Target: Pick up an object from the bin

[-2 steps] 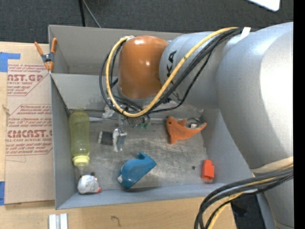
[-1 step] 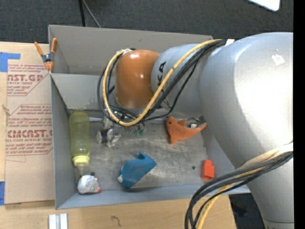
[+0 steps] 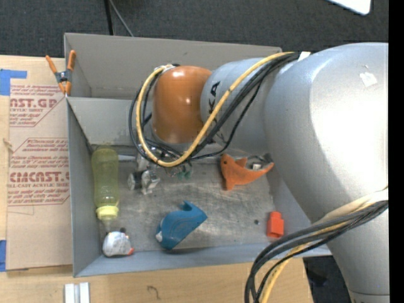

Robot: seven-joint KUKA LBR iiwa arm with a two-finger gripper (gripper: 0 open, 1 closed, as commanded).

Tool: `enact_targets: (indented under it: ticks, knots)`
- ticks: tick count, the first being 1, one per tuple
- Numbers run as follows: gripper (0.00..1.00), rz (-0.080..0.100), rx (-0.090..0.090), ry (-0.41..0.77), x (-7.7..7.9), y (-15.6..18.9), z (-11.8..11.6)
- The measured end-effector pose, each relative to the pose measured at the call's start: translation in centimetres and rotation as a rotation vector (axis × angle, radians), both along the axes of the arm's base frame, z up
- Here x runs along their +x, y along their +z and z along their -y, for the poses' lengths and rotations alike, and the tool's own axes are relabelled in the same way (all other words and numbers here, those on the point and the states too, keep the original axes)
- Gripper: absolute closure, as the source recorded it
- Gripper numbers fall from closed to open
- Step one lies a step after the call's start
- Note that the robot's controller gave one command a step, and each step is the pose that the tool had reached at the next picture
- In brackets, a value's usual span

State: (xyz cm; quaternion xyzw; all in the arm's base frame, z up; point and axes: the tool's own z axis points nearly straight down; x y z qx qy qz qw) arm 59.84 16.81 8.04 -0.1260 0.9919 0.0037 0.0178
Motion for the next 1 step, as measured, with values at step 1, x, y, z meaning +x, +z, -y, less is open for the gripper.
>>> enact_targets:
  ticks: [1]
  knots:
    - [1.0, -0.001, 0.0, 0.002, -0.04, 0.03, 0.02]
